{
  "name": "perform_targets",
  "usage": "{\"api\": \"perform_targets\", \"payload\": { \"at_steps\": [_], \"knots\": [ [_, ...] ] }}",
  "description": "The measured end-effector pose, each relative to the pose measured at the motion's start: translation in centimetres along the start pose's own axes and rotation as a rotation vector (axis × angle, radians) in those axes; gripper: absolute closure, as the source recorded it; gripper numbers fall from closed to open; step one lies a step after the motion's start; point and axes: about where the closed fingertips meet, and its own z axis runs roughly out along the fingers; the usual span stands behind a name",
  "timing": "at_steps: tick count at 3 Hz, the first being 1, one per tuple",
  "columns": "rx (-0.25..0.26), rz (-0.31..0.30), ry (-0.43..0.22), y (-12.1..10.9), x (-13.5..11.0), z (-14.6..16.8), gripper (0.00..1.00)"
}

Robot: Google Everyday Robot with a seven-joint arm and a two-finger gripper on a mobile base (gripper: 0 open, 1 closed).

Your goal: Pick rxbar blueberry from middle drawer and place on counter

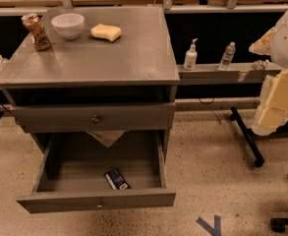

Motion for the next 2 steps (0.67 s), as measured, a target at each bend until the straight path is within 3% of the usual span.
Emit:
{"api": "perform_targets", "payload": {
  "at_steps": [2],
  "knots": [
    [0.0,-0.001,0.0,0.0,-0.02,0.01,0.0]
  ]
}}
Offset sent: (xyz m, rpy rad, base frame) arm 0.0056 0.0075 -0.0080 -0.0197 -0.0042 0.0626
